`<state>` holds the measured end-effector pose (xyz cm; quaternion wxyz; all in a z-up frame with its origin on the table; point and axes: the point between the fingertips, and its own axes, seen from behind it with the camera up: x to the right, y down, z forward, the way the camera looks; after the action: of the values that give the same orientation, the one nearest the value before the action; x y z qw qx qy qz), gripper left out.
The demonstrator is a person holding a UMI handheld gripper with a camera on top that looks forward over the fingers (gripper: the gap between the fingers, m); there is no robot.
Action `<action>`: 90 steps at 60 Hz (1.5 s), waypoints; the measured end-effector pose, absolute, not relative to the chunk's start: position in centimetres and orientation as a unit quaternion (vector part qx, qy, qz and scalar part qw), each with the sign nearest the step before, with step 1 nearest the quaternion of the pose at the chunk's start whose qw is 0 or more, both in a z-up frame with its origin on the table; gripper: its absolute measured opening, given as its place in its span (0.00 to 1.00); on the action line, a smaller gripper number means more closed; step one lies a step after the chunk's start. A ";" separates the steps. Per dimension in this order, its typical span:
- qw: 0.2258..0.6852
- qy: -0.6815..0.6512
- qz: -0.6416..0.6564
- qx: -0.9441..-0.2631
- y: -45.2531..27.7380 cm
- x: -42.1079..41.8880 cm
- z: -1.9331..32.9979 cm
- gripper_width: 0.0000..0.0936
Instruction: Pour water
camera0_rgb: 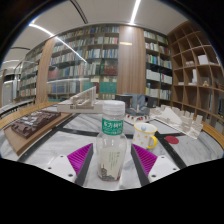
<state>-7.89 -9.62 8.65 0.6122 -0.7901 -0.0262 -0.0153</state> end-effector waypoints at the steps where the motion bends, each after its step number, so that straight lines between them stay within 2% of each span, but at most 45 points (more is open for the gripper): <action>1: 0.614 -0.026 -0.017 -0.788 -9.2 -7.9 8.6 0.79; 6: 0.616 -0.022 -0.017 -0.787 -7.6 -8.2 7.9 0.58; 8: 0.625 -0.020 -0.012 -0.780 -7.3 -8.3 8.3 0.58; 18: 0.633 -0.022 -0.007 -0.774 -7.1 -8.2 8.5 0.42; 28: 0.645 -0.030 0.025 -0.763 -7.7 -9.4 11.2 0.41; 34: 0.662 -0.014 0.101 -0.743 -7.5 -10.2 15.4 0.40; 41: 0.661 0.042 0.264 -0.702 -6.5 -12.0 21.7 0.40; 46: 0.625 0.100 0.398 -0.664 -5.2 -13.2 25.3 0.40; 53: 0.531 0.196 0.582 -0.584 -3.6 -13.1 29.3 0.40; 59: 0.435 0.289 0.693 -0.496 -1.1 -10.3 29.7 0.40; 69: 0.318 0.416 0.755 -0.395 2.9 -5.8 24.2 0.40; 73: 0.289 0.444 0.761 -0.374 4.0 -5.4 21.9 0.40; 80: 0.276 0.474 0.753 -0.362 5.3 -4.6 19.4 0.40; 85: 0.275 0.475 0.752 -0.367 5.3 -4.3 19.4 0.40; 90: 0.297 0.452 0.742 -0.396 4.8 -4.7 20.4 0.40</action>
<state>-4.66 4.81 20.38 0.2966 -0.3963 0.4517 0.7423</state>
